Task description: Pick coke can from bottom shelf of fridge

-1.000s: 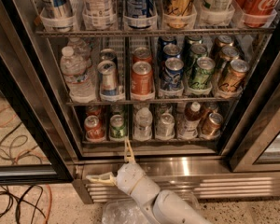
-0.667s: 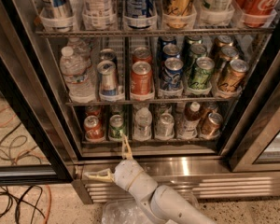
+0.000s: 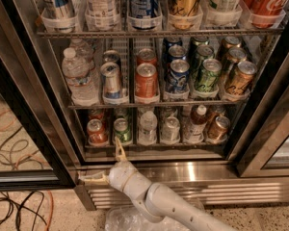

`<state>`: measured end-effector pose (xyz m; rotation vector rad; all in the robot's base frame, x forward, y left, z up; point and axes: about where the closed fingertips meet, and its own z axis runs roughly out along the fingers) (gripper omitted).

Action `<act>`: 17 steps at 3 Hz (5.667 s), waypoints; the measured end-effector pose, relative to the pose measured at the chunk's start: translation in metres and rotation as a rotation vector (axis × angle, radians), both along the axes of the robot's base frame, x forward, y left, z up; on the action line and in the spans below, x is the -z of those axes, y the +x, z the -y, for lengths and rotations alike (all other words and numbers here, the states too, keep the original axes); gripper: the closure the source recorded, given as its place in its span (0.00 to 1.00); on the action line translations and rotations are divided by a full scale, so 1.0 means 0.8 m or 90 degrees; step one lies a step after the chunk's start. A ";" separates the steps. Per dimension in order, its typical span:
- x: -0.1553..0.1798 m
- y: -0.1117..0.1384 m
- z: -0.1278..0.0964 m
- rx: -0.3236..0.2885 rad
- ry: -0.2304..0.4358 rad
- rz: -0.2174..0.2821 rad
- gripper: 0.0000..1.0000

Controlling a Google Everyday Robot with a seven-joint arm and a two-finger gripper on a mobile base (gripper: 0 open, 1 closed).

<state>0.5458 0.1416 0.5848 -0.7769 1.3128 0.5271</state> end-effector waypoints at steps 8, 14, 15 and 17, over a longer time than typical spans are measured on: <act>-0.004 0.013 -0.026 0.061 0.034 0.019 0.27; -0.020 0.073 -0.015 0.145 0.088 0.051 0.25; -0.019 0.091 -0.028 0.126 0.074 0.051 0.26; -0.015 0.110 -0.024 0.148 0.077 0.050 0.27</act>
Offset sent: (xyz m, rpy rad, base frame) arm 0.0001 0.0003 -0.0002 0.0006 0.0006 0.0003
